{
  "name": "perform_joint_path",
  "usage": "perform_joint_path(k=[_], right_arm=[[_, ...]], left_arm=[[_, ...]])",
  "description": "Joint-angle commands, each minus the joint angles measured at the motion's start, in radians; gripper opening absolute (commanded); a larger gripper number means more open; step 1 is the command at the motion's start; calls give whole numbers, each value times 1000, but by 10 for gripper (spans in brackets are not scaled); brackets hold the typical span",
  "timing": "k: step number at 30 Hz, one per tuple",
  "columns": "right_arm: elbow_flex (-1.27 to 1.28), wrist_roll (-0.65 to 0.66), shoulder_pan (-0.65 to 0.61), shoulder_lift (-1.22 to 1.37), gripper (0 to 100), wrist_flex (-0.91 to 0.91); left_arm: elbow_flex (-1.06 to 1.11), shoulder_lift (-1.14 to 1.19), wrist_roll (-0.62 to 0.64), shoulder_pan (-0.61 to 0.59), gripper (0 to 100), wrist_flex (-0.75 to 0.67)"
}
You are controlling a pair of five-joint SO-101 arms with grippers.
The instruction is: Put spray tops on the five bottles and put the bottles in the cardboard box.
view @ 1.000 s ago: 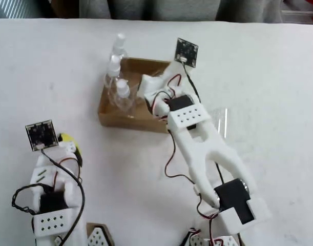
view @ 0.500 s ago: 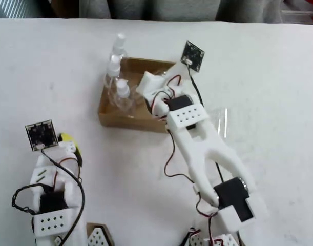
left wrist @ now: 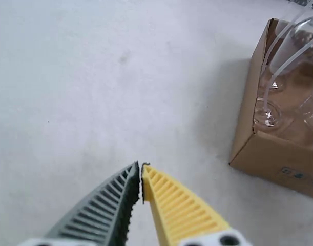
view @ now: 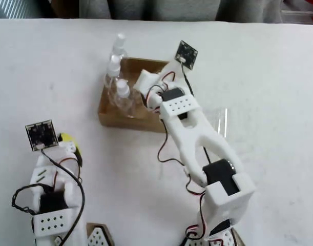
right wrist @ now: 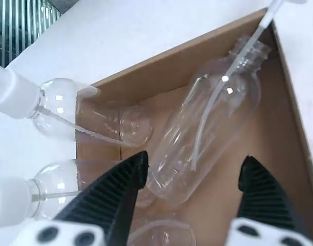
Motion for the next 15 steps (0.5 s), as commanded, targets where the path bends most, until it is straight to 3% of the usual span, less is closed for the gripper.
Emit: perform_joint_path(k=[1, 15], right_arm=[[-52, -8, 31, -8, 257, -31], [-87, -5, 36, 41, 258, -53]], left_arm=[[-6, -19, 2, 13, 27, 9], [-6, -19, 2, 13, 27, 11]])
